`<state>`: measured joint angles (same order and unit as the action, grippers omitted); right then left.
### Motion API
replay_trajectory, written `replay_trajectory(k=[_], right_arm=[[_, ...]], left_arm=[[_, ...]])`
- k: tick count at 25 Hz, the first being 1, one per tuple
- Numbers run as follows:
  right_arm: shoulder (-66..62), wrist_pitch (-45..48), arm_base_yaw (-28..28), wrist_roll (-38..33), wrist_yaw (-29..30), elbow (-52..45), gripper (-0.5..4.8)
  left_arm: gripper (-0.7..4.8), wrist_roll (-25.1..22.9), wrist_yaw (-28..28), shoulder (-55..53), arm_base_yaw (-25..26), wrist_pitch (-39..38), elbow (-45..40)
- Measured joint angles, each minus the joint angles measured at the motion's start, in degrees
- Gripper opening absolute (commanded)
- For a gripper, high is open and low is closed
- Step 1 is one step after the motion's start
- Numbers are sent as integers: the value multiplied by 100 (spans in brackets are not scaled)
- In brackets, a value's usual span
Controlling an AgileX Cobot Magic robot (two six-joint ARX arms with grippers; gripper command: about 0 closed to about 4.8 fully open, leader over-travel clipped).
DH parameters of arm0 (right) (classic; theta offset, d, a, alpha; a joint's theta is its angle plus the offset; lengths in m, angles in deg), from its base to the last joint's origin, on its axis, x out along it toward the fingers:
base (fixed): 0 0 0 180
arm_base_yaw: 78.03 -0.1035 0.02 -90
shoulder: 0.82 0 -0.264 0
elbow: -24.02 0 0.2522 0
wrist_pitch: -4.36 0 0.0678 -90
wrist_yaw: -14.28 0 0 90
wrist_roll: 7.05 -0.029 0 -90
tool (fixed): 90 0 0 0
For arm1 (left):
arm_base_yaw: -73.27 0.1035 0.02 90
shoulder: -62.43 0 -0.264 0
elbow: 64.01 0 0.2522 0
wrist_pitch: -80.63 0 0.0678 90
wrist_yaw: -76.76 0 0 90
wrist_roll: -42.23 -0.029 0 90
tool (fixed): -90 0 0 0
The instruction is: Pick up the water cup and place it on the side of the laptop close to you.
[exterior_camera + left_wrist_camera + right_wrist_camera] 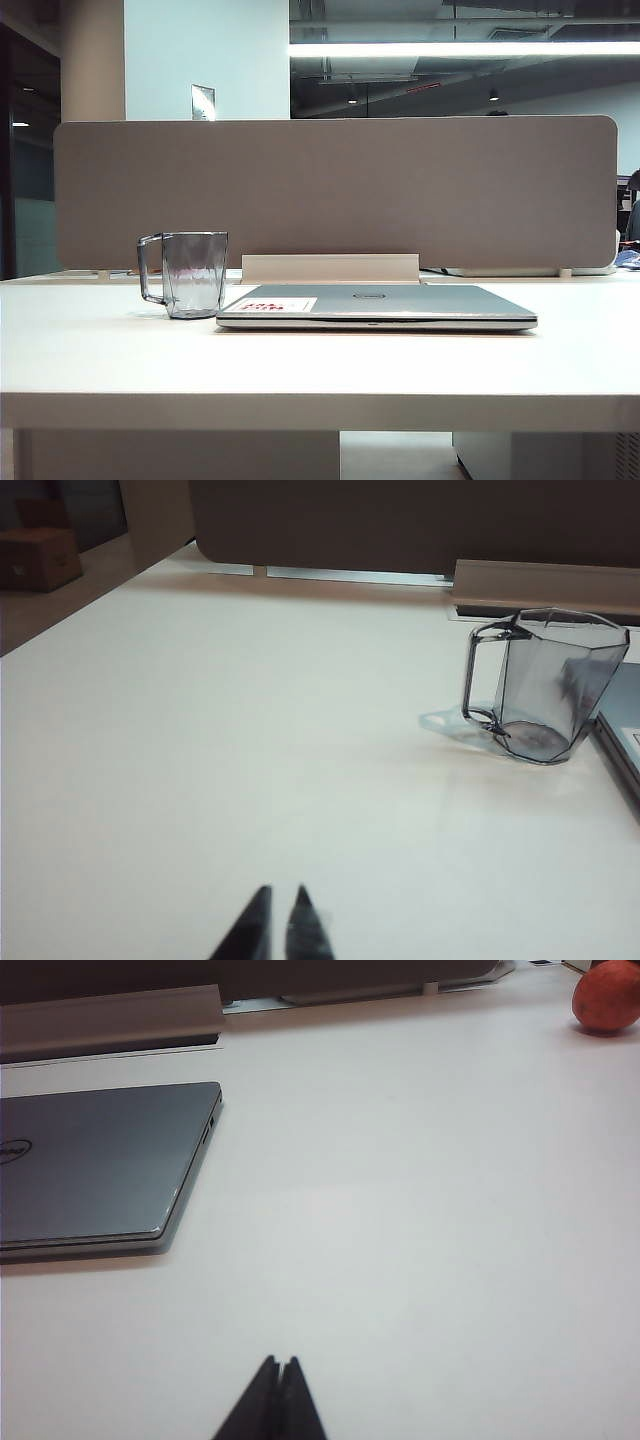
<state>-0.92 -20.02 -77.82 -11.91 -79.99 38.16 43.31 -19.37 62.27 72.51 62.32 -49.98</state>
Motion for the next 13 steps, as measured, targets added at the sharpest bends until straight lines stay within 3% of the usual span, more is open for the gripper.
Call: replay_trajectory(k=[13], right_arm=[[2,0,-2,61,28,0,-8]], left_arm=[[21,0,11,-2,0,2,0]])
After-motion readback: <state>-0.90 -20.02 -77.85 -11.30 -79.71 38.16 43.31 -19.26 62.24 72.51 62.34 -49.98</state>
